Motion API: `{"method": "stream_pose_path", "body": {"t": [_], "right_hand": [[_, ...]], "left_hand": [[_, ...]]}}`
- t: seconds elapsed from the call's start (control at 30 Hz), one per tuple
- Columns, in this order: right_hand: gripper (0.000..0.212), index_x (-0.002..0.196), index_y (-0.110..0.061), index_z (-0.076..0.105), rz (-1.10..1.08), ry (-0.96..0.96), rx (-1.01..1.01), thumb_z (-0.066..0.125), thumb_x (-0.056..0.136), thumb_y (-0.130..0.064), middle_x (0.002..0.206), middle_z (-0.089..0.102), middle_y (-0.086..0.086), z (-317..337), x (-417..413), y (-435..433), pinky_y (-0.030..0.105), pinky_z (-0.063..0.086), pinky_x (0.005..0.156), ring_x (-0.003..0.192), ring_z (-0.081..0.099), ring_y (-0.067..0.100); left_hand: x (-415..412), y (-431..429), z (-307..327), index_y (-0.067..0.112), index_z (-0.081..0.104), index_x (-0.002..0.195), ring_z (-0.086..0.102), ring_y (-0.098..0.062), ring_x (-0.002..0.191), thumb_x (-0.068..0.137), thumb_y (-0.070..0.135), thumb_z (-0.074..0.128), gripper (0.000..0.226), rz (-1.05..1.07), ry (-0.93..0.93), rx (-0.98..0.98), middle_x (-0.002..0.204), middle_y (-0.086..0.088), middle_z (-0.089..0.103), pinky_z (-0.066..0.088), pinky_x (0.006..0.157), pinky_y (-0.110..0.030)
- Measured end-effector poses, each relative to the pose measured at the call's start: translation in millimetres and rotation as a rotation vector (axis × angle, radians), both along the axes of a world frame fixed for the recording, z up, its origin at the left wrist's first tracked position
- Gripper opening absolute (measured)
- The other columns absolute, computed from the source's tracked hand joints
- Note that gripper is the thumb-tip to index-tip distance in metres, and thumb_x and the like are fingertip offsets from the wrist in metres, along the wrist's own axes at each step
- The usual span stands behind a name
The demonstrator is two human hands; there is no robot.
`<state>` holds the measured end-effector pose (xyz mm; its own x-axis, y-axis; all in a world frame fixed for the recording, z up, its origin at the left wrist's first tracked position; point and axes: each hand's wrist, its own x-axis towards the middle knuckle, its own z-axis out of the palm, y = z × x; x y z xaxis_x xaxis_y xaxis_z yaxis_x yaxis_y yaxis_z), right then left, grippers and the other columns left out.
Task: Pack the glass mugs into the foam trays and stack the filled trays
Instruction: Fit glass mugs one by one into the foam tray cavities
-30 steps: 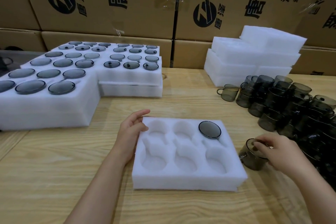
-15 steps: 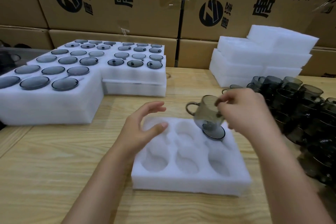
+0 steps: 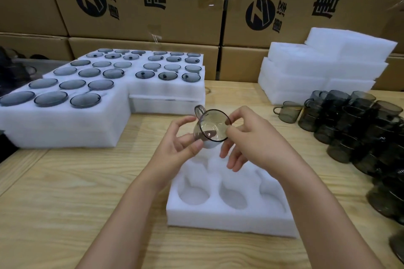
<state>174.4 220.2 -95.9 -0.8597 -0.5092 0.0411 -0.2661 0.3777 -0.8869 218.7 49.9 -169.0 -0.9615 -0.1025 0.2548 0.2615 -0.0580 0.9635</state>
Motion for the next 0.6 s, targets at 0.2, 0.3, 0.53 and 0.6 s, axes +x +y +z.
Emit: {"method": "stream_pose_path", "body": {"t": [0.2,0.3,0.53,0.6], "right_hand": [[0.032,0.121,-0.038,0.044,0.154,-0.179,-0.052,0.041,0.096,-0.018,0.077,0.073,0.010,-7,4,-8,0.033,0.058,0.058,0.064,0.071,0.027],[0.019,0.099,-0.045,0.048,0.170,-0.138,-0.001,0.042,0.098,-0.027,0.077,0.073,0.008,-3,3,-5,0.035,0.059,0.063,0.065,0.071,0.025],[0.065,0.142,-0.032,0.036,-0.004,0.462,0.451,0.051,0.084,-0.055,0.122,0.058,-0.013,5,-15,23,0.028,0.042,0.092,0.112,0.052,0.007],[0.074,0.145,-0.040,0.024,0.263,0.498,0.398,0.062,0.082,-0.047,0.150,0.026,-0.022,7,-12,25,0.019,0.021,0.111,0.137,0.021,-0.004]], "left_hand": [[0,-4,1,0.023,0.045,0.126,0.067,-0.018,0.090,0.071,0.017,0.076,0.063,-0.073,0.011,-0.014,0.097,-0.012,0.073,0.050,0.077,-0.023],[-3,1,-2,0.025,0.047,0.122,0.068,-0.021,0.092,0.060,0.017,0.085,0.073,-0.017,-0.002,-0.064,0.092,-0.015,0.073,0.051,0.078,-0.027],[-3,-1,2,0.022,0.053,0.125,0.069,-0.018,0.092,0.070,0.009,0.070,0.059,-0.052,-0.019,-0.018,0.095,-0.013,0.074,0.049,0.075,-0.019],[-1,-2,2,0.023,0.055,0.126,0.069,-0.020,0.094,0.071,0.011,0.068,0.057,-0.077,-0.021,-0.050,0.098,-0.013,0.073,0.049,0.077,-0.020]]}}
